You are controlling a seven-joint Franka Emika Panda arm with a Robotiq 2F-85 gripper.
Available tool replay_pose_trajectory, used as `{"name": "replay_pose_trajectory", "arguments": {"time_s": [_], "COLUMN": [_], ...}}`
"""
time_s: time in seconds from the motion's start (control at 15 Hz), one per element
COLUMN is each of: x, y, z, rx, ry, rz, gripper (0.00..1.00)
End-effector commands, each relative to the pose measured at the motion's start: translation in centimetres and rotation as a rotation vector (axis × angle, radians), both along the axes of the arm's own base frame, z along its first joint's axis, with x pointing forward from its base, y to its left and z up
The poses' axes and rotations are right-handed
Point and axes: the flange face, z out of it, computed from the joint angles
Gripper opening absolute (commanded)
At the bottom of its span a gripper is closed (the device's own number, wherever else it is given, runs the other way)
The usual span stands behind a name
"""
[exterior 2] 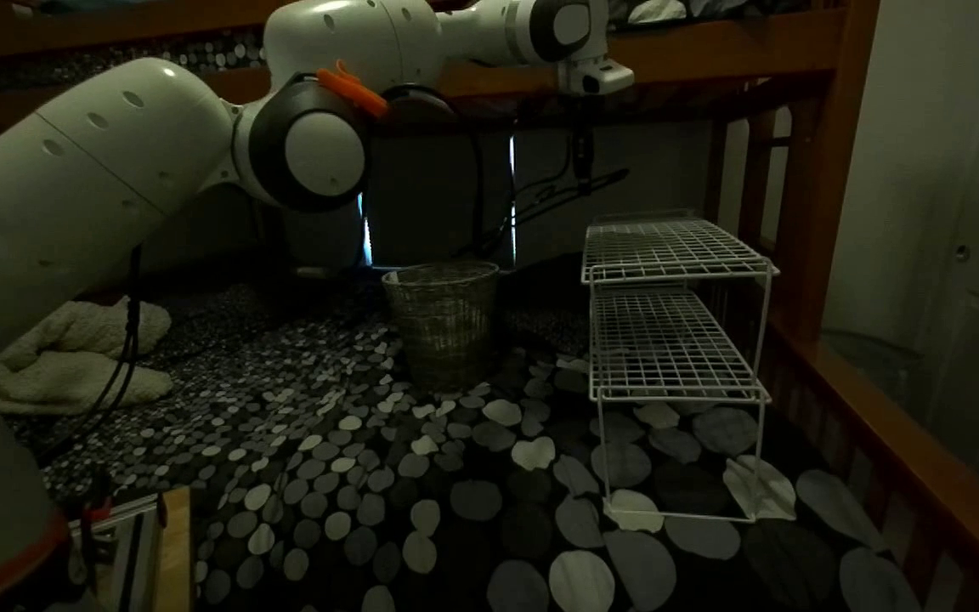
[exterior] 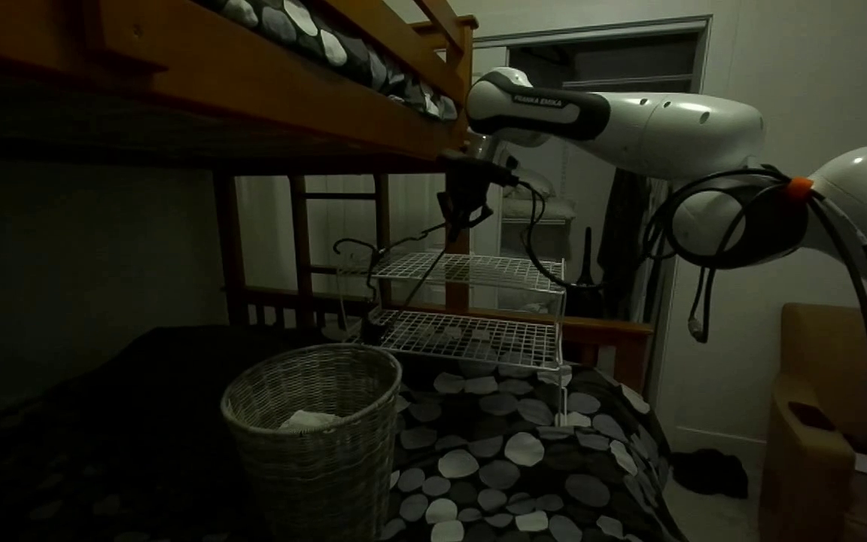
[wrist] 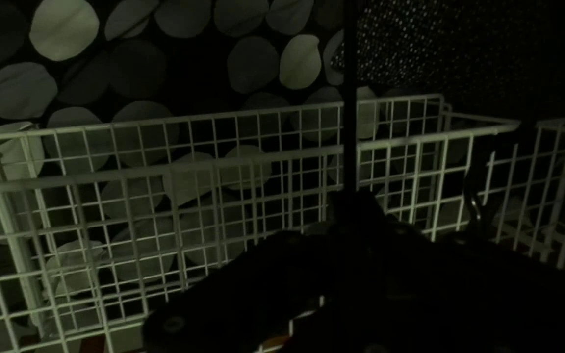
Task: Put the black hanger in the basket.
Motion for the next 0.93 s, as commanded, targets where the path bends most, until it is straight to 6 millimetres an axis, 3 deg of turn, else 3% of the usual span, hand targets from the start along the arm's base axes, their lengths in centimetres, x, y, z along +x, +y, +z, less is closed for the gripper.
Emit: {"name": "replay_pose_trajectory", "arguments": {"time_s": [0.0, 0.6, 0.87], "x": [-0.2, -1.1, -2.4], "y": [4.5, 14.8, 18.1], "z": [-1.5, -5.3, -7.1], "rx": [-0.057, -0.285, -0.371], "ry": [0.001, -0.088, -0.049], "rz": [0.048, 0.212, 0.367], "gripper": [0.02, 0.02, 0.02]}}
